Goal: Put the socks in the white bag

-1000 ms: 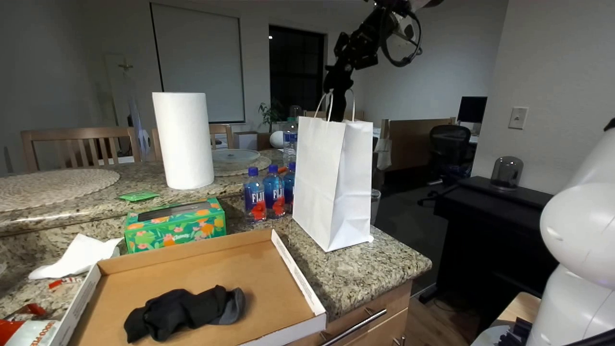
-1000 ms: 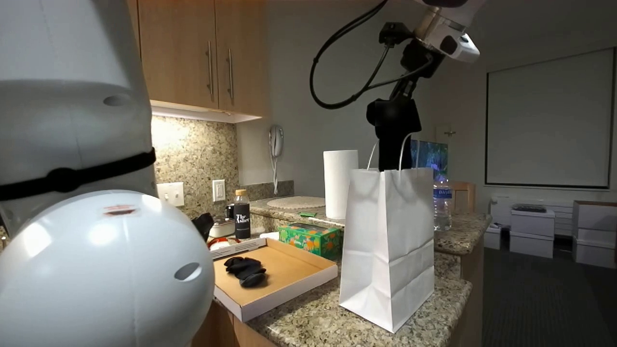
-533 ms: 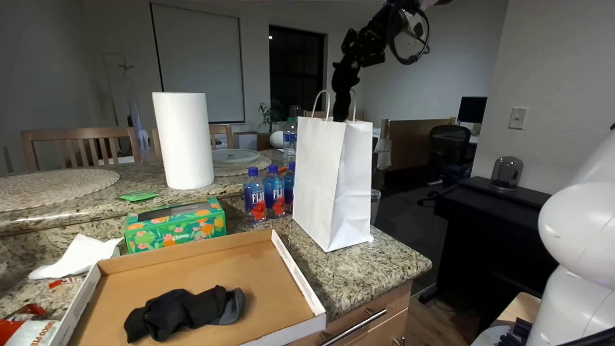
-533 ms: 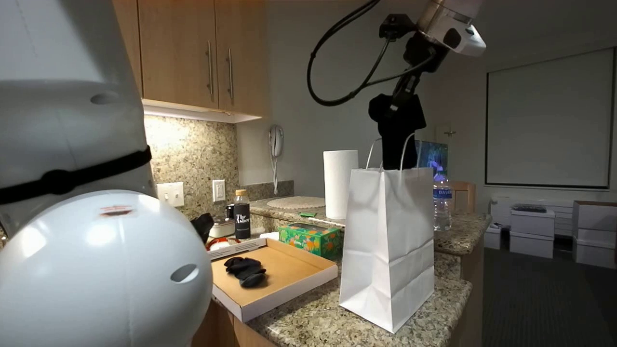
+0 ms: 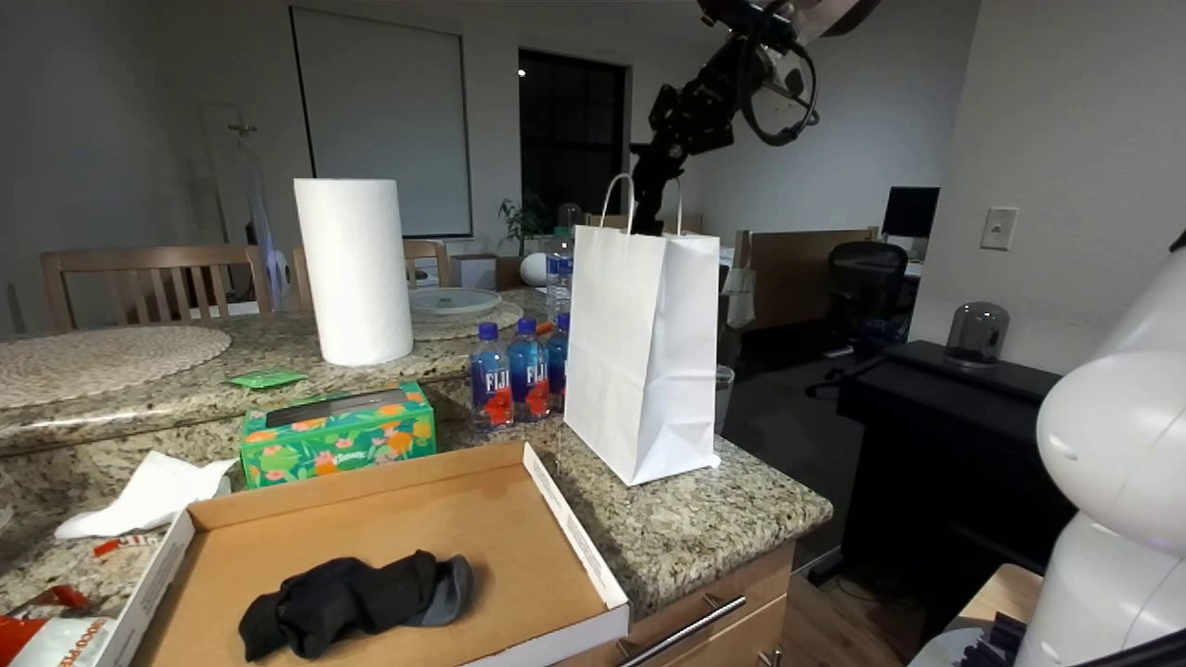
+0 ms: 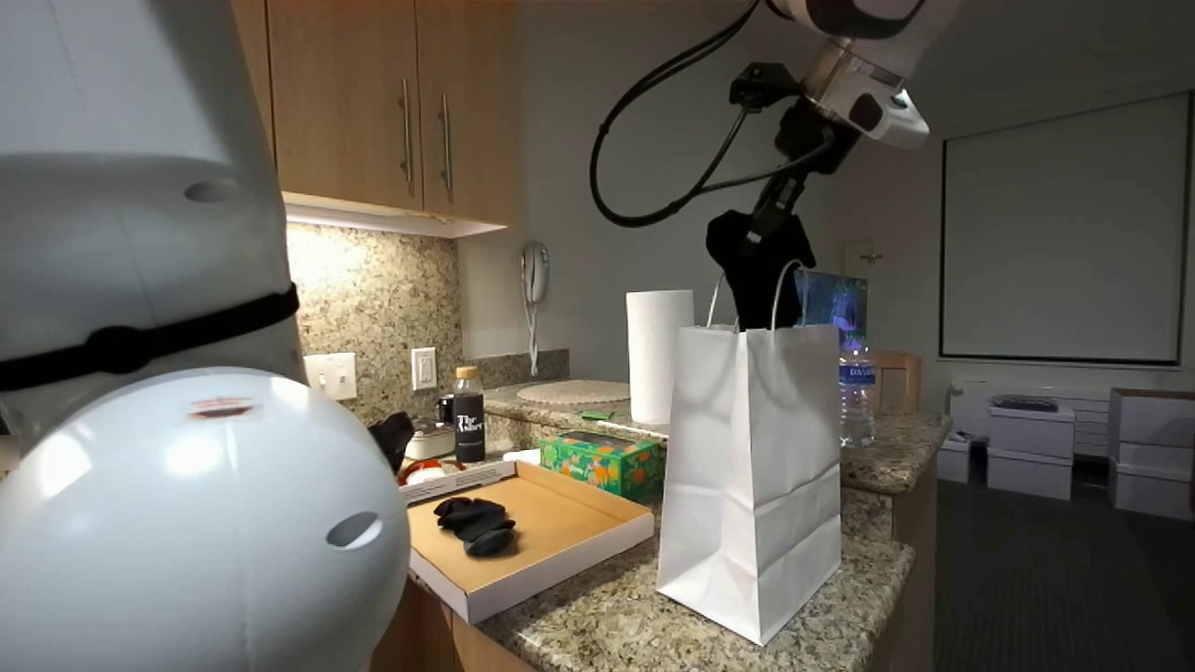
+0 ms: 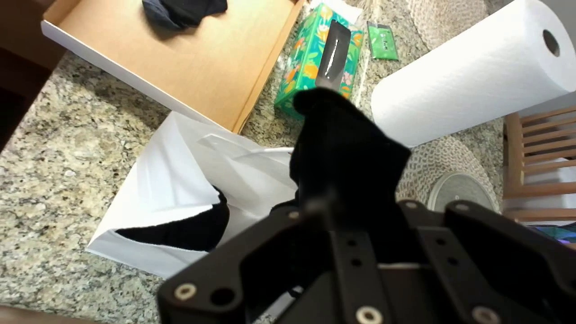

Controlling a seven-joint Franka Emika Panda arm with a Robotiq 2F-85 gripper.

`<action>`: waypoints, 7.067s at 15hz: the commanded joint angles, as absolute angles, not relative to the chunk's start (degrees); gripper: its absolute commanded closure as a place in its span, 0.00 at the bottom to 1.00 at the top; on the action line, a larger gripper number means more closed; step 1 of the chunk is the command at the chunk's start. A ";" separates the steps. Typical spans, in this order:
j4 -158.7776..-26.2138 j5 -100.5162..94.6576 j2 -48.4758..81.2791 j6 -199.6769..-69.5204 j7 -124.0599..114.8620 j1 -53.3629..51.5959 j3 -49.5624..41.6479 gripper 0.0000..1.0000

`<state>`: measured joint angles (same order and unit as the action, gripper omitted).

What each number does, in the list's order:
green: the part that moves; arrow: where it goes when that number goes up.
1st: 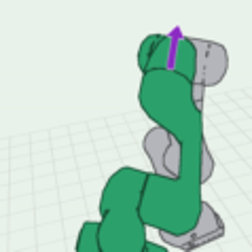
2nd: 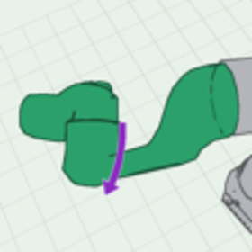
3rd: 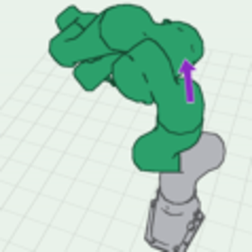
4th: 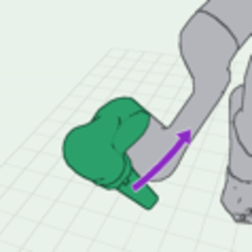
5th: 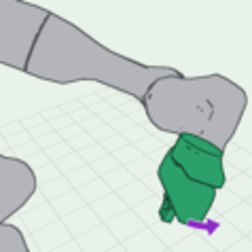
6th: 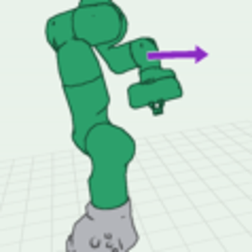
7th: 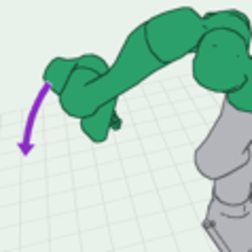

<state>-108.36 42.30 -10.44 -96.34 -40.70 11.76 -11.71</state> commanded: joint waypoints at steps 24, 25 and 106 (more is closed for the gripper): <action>-98.30 25.90 -13.11 -94.62 -47.07 6.73 -3.51 0.00; -97.37 24.14 -13.10 -94.27 -47.00 5.68 -2.23 0.00; -84.81 -7.40 36.34 -112.32 -15.25 -27.91 10.95 0.51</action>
<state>-82.09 -8.88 39.61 -112.64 -13.61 -27.94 10.51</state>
